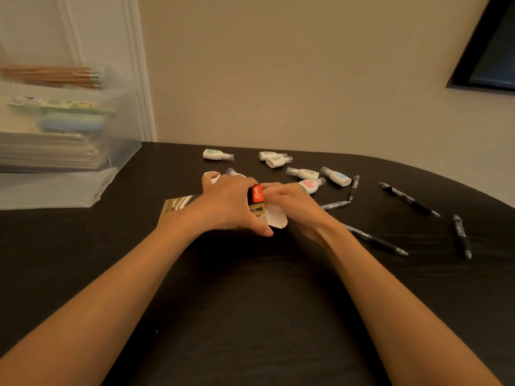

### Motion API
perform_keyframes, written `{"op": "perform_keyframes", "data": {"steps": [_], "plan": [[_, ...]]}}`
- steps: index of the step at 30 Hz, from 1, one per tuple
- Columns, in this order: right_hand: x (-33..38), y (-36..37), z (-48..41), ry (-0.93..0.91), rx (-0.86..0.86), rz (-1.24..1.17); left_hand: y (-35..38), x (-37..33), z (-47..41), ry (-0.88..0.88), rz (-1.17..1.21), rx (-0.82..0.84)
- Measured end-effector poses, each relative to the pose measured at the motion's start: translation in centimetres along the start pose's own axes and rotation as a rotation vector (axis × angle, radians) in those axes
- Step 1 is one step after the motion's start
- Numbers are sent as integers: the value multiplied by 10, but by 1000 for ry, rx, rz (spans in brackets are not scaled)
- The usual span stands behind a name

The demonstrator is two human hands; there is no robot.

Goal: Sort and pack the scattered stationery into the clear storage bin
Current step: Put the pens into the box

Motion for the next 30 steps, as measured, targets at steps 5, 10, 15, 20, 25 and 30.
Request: {"op": "perform_keyframes", "data": {"steps": [5,10,15,20,25,30], "plan": [[-6,-72,1,-46,-353,248,4,0,-8,-32,-47,0],[-26,-79,-1,-12,-156,909,7,4,-10,-56,-145,-20],[-23,-67,-4,-58,-20,1040,8,7,-11,-66,-176,-26],[-34,-69,-3,-13,49,1102,9,7,-7,-64,-167,-33],[-7,-50,7,-214,8,1204,7,8,-4,-66,-185,-59],[8,2,10,-372,69,1097,-3,23,-2,-145,-184,-99]]}}
Point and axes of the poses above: each hand's wrist, its own z-axis away from the middle knuckle, its own y-axis out of the palm, x = y × z, the point moved 9 cm from there along -z, towards the middle knuckle, and after that the axes turned 4 degrees about -y, right-handed, at the moved point
